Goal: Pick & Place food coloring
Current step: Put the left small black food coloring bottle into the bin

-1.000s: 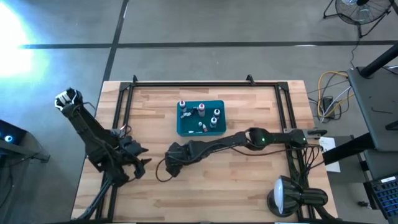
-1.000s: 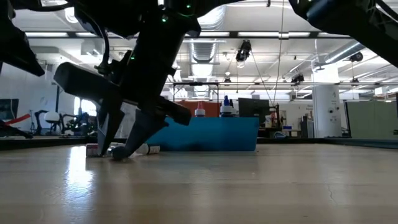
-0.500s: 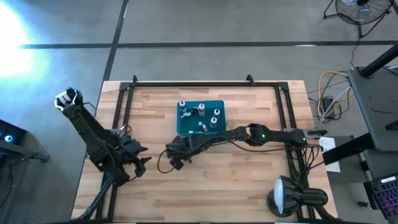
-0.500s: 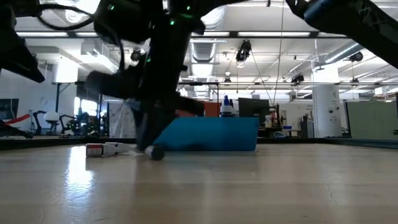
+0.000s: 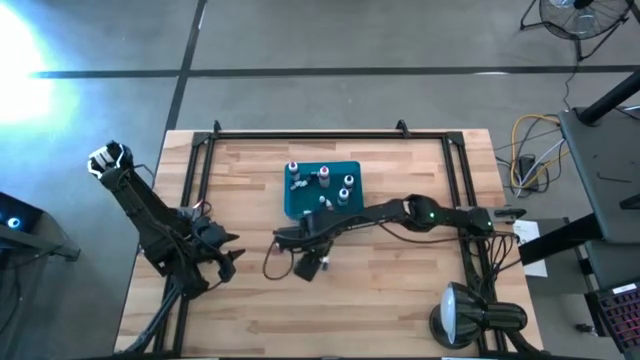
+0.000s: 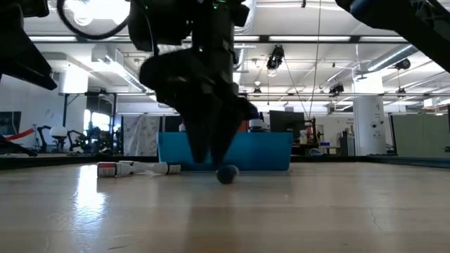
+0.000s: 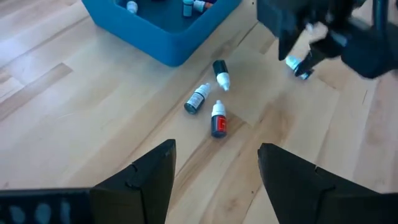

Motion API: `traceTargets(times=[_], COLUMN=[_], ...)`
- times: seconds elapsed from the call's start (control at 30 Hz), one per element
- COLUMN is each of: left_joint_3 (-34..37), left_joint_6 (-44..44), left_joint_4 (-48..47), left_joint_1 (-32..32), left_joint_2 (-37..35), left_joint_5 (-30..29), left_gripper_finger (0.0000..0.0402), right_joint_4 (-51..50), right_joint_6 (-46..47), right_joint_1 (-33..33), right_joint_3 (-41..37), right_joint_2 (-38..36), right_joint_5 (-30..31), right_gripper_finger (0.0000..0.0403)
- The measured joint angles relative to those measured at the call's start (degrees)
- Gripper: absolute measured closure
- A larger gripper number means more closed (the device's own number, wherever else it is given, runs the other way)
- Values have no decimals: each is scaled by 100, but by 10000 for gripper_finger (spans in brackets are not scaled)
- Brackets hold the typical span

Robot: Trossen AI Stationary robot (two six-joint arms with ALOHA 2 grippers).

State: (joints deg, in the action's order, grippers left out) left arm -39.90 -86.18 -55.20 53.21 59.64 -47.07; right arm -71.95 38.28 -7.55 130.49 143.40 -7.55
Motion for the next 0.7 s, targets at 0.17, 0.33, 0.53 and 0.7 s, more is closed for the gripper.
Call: traceTargets(times=[0.17,0.33,0.53,0.7], left_joint_3=[0,-1,4,76], left_joint_6=[-43,-107,-111,-127], left_joint_4=[9,37,74,128], left_joint_1=[0,0,0,0], left_joint_2=[0,0,0,0], left_joint_5=[0,0,-108,-111], left_gripper_finger=[197,197,197,197], right_joint_4=[-296,-821,57,997], right_joint_6=[-3082,-3988,-5100,-5470], right_joint_1=[-308,-444,-389,-388], right_joint_3=[-63,-441,-1905,-3094], right_joint_2=[-214,-542,-1429,-1926], right_joint_5=[635,1120,1282,1366], right_gripper_finger=[165,149,155,156])
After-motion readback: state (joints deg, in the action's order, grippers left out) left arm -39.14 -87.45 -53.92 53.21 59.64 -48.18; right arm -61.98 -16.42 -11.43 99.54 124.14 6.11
